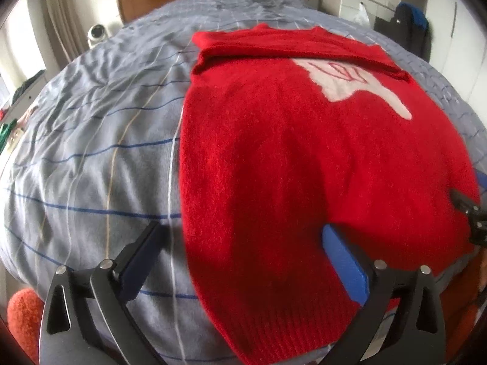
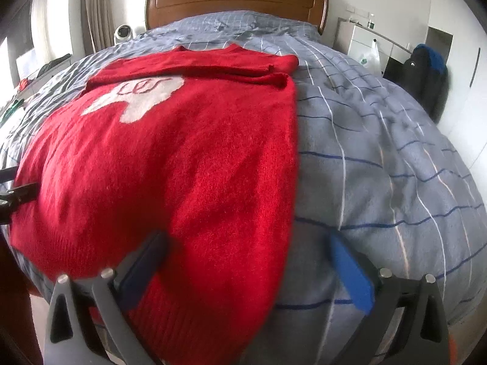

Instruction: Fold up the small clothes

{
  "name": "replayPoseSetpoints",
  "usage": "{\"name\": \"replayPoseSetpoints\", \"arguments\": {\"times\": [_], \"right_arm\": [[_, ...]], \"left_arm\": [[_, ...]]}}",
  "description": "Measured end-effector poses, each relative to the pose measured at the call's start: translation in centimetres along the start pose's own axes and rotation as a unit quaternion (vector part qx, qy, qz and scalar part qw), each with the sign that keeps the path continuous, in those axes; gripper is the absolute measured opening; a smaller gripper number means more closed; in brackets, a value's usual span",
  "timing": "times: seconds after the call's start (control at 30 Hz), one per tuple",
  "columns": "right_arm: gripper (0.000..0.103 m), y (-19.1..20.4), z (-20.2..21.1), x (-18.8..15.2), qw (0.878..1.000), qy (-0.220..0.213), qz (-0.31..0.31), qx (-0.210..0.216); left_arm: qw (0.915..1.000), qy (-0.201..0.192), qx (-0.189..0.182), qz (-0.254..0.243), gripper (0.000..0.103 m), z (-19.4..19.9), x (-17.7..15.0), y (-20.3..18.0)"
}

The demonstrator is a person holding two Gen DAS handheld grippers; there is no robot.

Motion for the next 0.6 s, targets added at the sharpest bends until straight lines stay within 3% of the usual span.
{"name": "replayPoseSetpoints", "arguments": {"times": [0.6], "right_arm": [[0.103,-0.25,-0.11,0.05,1.0,-0.002,0.0,0.002]], "left_arm": [[1.0,0.0,0.0,-0.001,0.103,-0.09,-0.15,-0.03]]}}
Point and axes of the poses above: each gripper's, at about its wrist camera, not at the fingertips, and z roughly against the way its jaws point, y to its left, x to its top, the point moved 4 cm from there along -z, roughly the way its jaws point, and after that the axes turned 11 degrees about z, right-handed, at the moved point
